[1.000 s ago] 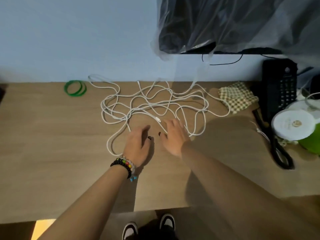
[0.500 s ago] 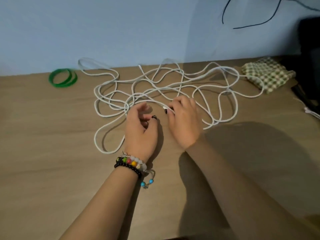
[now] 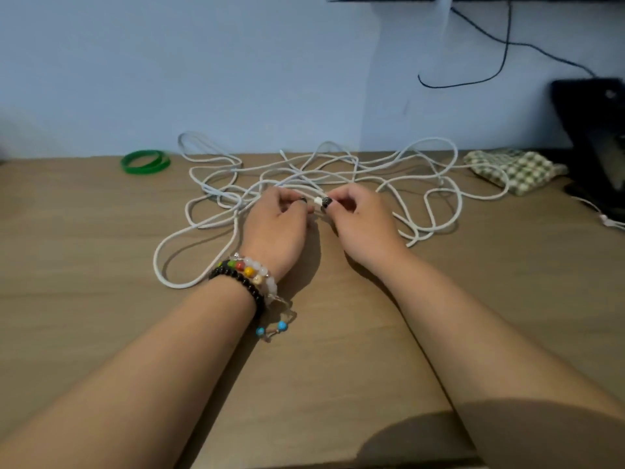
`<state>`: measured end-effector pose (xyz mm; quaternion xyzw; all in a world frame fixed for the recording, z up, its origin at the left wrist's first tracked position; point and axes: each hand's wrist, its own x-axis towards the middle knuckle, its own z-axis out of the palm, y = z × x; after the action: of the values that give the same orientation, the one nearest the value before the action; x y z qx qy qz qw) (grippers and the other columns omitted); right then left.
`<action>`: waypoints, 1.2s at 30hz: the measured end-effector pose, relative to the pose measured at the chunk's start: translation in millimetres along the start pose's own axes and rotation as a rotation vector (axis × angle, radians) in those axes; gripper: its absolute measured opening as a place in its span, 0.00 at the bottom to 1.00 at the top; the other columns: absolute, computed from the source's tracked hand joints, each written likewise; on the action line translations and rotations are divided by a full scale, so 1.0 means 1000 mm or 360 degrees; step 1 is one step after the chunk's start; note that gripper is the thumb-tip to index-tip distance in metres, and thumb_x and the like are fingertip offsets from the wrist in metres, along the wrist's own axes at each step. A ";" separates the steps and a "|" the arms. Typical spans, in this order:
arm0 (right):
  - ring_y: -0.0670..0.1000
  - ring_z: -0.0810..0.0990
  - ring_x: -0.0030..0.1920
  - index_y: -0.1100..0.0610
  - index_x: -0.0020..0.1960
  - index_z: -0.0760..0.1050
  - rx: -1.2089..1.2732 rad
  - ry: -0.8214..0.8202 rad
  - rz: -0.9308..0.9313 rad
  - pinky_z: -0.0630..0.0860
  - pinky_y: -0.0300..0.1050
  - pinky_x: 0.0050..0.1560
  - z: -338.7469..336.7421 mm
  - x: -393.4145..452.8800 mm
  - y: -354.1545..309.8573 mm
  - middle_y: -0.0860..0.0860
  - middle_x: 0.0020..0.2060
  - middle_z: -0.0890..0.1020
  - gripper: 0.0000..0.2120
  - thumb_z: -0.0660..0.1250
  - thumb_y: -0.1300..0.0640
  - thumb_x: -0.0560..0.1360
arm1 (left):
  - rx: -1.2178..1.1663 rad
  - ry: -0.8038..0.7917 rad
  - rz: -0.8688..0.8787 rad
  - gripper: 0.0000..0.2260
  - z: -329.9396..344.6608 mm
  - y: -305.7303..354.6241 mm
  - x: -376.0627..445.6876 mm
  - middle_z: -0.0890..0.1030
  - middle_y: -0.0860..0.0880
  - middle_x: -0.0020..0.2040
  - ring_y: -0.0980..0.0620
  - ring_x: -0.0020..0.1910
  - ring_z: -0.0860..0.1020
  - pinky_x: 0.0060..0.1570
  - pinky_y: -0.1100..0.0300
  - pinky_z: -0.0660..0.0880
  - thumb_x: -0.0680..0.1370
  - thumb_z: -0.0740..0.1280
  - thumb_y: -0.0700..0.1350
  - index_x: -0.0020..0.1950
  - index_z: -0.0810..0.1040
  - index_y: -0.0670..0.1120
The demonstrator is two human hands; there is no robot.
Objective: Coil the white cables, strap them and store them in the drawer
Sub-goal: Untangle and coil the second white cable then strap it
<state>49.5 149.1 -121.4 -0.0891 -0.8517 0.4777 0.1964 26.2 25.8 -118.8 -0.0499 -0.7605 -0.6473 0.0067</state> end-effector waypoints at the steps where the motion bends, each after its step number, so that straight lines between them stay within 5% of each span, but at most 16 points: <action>1: 0.48 0.80 0.48 0.47 0.44 0.76 0.0076 -0.0017 0.0002 0.77 0.48 0.53 0.002 -0.001 -0.001 0.44 0.43 0.81 0.07 0.65 0.58 0.76 | -0.0011 0.0020 0.0003 0.05 0.000 0.000 -0.002 0.83 0.52 0.41 0.50 0.44 0.82 0.55 0.46 0.78 0.72 0.67 0.44 0.46 0.75 0.52; 5: 0.51 0.80 0.38 0.49 0.37 0.77 0.0305 -0.0099 -0.0034 0.79 0.58 0.52 0.002 -0.010 -0.003 0.46 0.31 0.81 0.14 0.63 0.65 0.74 | -0.0056 0.0193 0.0052 0.08 -0.003 0.003 -0.009 0.82 0.53 0.37 0.53 0.40 0.81 0.51 0.50 0.80 0.73 0.67 0.40 0.46 0.73 0.52; 8: 0.50 0.80 0.39 0.47 0.38 0.78 0.0201 0.0011 -0.0030 0.79 0.58 0.51 -0.001 -0.019 0.001 0.43 0.30 0.80 0.13 0.62 0.61 0.75 | -0.0277 0.0284 -0.0099 0.12 -0.011 0.005 -0.012 0.80 0.52 0.31 0.52 0.31 0.77 0.41 0.50 0.79 0.72 0.65 0.34 0.48 0.72 0.51; 12: 0.49 0.79 0.37 0.45 0.39 0.76 0.0119 0.0151 0.0042 0.79 0.54 0.47 -0.012 -0.048 -0.001 0.43 0.32 0.80 0.14 0.61 0.60 0.77 | -0.0581 0.0134 -0.0232 0.13 -0.022 0.012 -0.038 0.83 0.47 0.37 0.49 0.35 0.78 0.39 0.56 0.74 0.74 0.62 0.32 0.51 0.70 0.49; 17: 0.52 0.81 0.43 0.47 0.44 0.78 -0.0094 0.0116 0.0011 0.78 0.50 0.48 -0.025 -0.087 -0.007 0.46 0.36 0.81 0.08 0.63 0.58 0.77 | -0.0526 -0.0134 -0.0238 0.11 -0.036 0.016 -0.083 0.80 0.44 0.39 0.50 0.38 0.78 0.40 0.59 0.74 0.78 0.60 0.31 0.52 0.70 0.46; 21: 0.54 0.79 0.48 0.53 0.49 0.78 -0.0396 0.0028 -0.0054 0.75 0.46 0.47 -0.035 -0.116 -0.020 0.50 0.45 0.82 0.09 0.59 0.57 0.80 | -0.0592 -0.0121 -0.0275 0.08 -0.050 0.021 -0.125 0.74 0.45 0.35 0.53 0.30 0.72 0.27 0.65 0.71 0.80 0.56 0.32 0.48 0.68 0.45; 26: 0.58 0.77 0.49 0.54 0.48 0.77 -0.0789 -0.0011 -0.0031 0.71 0.46 0.44 -0.042 -0.153 -0.032 0.54 0.49 0.81 0.12 0.55 0.55 0.80 | 0.0146 -0.0026 0.0001 0.05 -0.059 0.019 -0.174 0.77 0.46 0.42 0.52 0.34 0.72 0.32 0.59 0.67 0.82 0.55 0.41 0.50 0.69 0.48; 30: 0.58 0.78 0.50 0.53 0.47 0.75 -0.0891 -0.0025 -0.0026 0.69 0.46 0.43 -0.044 -0.174 -0.035 0.55 0.51 0.81 0.10 0.55 0.56 0.80 | 0.0368 -0.0021 0.0084 0.03 -0.057 0.021 -0.199 0.80 0.49 0.44 0.50 0.39 0.76 0.38 0.58 0.70 0.80 0.62 0.49 0.48 0.71 0.50; 33: 0.59 0.78 0.52 0.52 0.46 0.72 -0.0941 -0.0033 -0.0075 0.69 0.47 0.44 -0.046 -0.179 -0.033 0.56 0.52 0.81 0.08 0.56 0.54 0.80 | 0.0606 -0.0047 0.0082 0.07 -0.057 0.026 -0.201 0.78 0.50 0.40 0.49 0.42 0.76 0.39 0.58 0.68 0.80 0.61 0.48 0.45 0.75 0.49; 36: 0.60 0.78 0.54 0.53 0.51 0.72 -0.1014 -0.0061 -0.0185 0.72 0.50 0.48 -0.046 -0.177 -0.032 0.56 0.54 0.80 0.10 0.55 0.50 0.80 | 0.0898 -0.0177 0.0055 0.11 -0.055 0.029 -0.190 0.82 0.44 0.48 0.44 0.50 0.78 0.48 0.57 0.71 0.80 0.60 0.44 0.48 0.82 0.43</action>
<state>230.2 107.9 -117.0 -0.0884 -0.9656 0.1766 0.1694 214.4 -36.9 -95.5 -0.0944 -0.9088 -0.4062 -0.0102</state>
